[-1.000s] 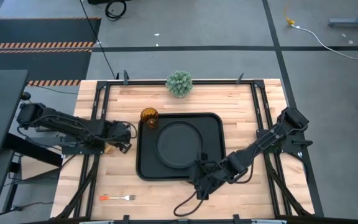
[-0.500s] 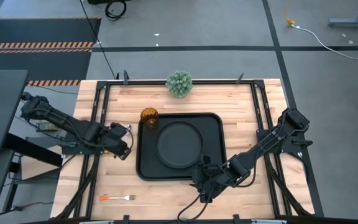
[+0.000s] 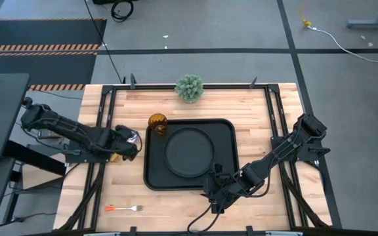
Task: Pick and place plate/cup/fork/spoon on tray
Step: Put the yellow spoon on the black tray to the left of the black plate
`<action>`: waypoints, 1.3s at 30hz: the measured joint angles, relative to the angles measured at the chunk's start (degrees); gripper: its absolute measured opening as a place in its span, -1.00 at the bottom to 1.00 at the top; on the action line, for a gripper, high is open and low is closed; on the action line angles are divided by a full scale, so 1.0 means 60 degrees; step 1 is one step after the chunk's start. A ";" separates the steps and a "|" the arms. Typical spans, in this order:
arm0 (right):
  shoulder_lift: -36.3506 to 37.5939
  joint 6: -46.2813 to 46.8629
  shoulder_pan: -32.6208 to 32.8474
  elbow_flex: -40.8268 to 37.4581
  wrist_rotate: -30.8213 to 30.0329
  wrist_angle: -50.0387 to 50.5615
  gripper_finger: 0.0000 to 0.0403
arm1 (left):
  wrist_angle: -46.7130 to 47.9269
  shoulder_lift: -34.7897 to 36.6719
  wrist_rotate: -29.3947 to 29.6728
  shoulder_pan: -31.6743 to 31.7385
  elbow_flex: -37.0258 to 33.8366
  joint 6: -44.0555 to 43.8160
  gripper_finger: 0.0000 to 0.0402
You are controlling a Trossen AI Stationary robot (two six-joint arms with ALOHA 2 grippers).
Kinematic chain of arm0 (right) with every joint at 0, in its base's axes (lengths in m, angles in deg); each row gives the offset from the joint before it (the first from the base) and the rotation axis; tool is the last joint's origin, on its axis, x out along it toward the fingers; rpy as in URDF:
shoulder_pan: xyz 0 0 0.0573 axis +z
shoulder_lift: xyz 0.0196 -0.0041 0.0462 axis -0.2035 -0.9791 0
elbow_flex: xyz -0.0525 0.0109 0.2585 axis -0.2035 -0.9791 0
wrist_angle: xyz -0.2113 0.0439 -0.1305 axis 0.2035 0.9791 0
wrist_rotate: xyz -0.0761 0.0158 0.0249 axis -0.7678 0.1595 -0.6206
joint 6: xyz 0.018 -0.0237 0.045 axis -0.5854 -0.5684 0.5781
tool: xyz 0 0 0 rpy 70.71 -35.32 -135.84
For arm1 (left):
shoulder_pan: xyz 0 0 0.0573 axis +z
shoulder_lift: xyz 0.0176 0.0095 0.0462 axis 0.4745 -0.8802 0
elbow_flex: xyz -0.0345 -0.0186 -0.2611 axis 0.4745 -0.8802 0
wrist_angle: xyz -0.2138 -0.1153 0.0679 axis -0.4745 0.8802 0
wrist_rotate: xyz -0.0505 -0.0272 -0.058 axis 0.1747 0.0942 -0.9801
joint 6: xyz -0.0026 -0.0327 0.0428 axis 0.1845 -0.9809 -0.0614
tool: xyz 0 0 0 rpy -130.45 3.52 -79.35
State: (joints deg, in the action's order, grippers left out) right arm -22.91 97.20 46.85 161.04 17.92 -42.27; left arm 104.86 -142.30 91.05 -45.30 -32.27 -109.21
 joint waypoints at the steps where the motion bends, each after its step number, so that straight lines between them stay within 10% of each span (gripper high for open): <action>1: 0.0000 0.0026 0.0004 0.0000 0.0000 0.0000 -0.02 | -0.0080 0.0000 -0.0084 0.0245 -0.0177 0.0102 -0.30; 25: 0.0000 0.0260 -0.0007 0.0000 -0.0150 -0.0011 -0.02 | -0.3802 0.0059 -0.1769 0.4073 -0.2837 0.4103 -0.14; 39: -0.0003 0.0242 0.0004 0.0000 -0.0219 -0.0004 -0.02 | -0.4163 0.0058 -0.2181 0.3756 -0.2931 0.4389 -0.90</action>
State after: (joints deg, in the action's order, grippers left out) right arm -22.93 98.65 46.87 161.04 16.61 -42.29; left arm 79.88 -141.95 77.96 -22.77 -49.86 -82.87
